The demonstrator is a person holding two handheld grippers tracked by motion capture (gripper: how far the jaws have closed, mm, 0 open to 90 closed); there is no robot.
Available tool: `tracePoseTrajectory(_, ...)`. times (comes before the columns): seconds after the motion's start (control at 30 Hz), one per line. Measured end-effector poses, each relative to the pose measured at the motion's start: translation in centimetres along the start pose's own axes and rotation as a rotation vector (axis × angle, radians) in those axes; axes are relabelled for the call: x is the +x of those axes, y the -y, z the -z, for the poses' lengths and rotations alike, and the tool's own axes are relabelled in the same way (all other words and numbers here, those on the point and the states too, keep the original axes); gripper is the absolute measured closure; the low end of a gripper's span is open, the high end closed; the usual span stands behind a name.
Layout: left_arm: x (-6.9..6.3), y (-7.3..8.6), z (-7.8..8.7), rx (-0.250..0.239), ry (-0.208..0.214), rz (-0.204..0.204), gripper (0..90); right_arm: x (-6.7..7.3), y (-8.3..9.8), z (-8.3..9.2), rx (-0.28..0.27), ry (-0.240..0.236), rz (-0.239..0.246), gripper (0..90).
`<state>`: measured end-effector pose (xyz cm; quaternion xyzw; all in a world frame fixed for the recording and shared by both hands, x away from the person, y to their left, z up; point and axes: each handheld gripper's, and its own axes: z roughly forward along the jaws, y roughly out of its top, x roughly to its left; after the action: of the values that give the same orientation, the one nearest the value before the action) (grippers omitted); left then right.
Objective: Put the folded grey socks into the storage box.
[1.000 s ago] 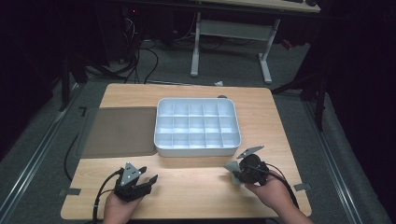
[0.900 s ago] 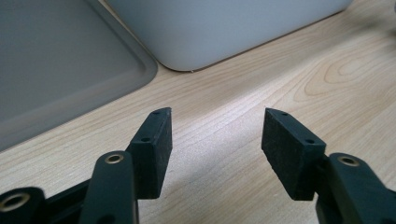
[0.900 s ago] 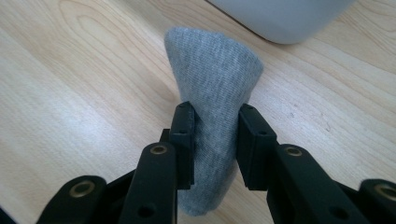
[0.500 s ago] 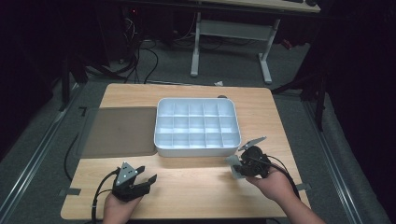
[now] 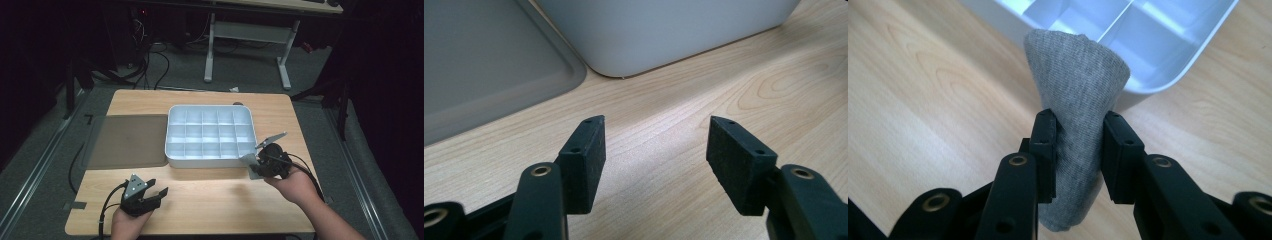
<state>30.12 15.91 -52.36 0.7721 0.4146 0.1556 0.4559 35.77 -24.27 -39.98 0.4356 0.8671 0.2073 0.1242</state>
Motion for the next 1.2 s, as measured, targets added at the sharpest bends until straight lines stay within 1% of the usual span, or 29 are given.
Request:
tracePoseTrajectory(0.07, 0.0, 0.1, 0.0, 0.002, 0.0, 0.003, 41.8, -0.3, -0.5, 0.0, 0.004, 0.017, -0.006, 71.0)
tracePoseTrajectory(0.17, 0.0, 0.0, 0.0, 0.003, 0.004, -0.001, 42.2, -0.9, -1.5, -0.1, 0.002, 0.02, -0.029, 71.0)
tracePoseTrajectory(0.3, 0.0, 0.1, 0.0, 0.005, 0.005, -0.004, 42.2, -1.4, -2.5, -0.4, 0.0, 0.028, -0.033, 71.0)
tracePoseTrajectory(0.37, 0.0, 0.1, 0.0, 0.005, 0.004, -0.006, 42.3, -1.6, -3.3, -0.7, 0.01, 0.042, -0.03, 71.1)
tracePoseTrajectory(0.47, 0.0, 0.1, 0.0, 0.002, 0.005, -0.006, 42.3, -2.0, -4.2, -1.2, 0.028, 0.049, -0.043, 71.2)
tracePoseTrajectory(0.53, 0.0, 0.1, 0.0, 0.002, 0.007, -0.008, 42.3, -2.4, -4.9, -1.7, 0.049, 0.042, -0.066, 71.2)
tracePoseTrajectory(0.57, 0.0, 0.1, 0.0, 0.004, 0.007, -0.011, 42.3, -2.5, -5.2, -1.8, 0.06, 0.042, -0.065, 71.2)
tracePoseTrajectory(0.6, 0.0, 0.1, 0.0, 0.004, 0.007, -0.012, 42.4, -2.5, -5.6, -2.1, 0.077, 0.049, -0.073, 71.2)
tracePoseTrajectory(0.63, 0.0, 0.1, 0.0, 0.004, 0.005, -0.012, 42.3, -2.7, -5.9, -2.3, 0.091, 0.056, -0.065, 71.2)
tracePoseTrajectory(0.7, 0.1, 0.1, 0.1, 0.002, 0.004, -0.012, 42.4, -2.9, -6.3, -2.8, 0.116, 0.061, -0.07, 71.3)
tracePoseTrajectory(0.77, 0.2, 0.1, 0.1, 0.0, 0.002, -0.009, 42.4, -3.0, -6.7, -3.3, 0.136, 0.062, -0.083, 71.4)
tracePoseTrajectory(0.87, 0.3, 0.1, 0.2, 0.001, 0.001, -0.008, 42.4, -3.3, -7.0, -4.1, 0.166, 0.066, -0.092, 71.6)
tracePoseTrajectory(0.93, 0.4, 0.1, 0.2, 0.002, 0.0, -0.007, 42.5, -3.5, -7.2, -4.7, 0.188, 0.078, -0.115, 71.9)
tracePoseTrajectory(0.97, 0.4, 0.1, 0.2, 0.001, 0.002, -0.006, 42.5, -3.6, -7.3, -4.9, 0.193, 0.084, -0.107, 71.9)
tracePoseTrajectory(1.03, 0.4, 0.1, 0.2, 0.001, 0.0, -0.008, 42.6, -3.7, -7.4, -5.4, 0.212, 0.086, -0.104, 72.0)
tracePoseTrajectory(1.2, 0.5, 0.1, 0.2, -0.002, -0.002, -0.006, 42.6, -3.8, -7.7, -6.5, 0.252, 0.095, -0.117, 72.3)
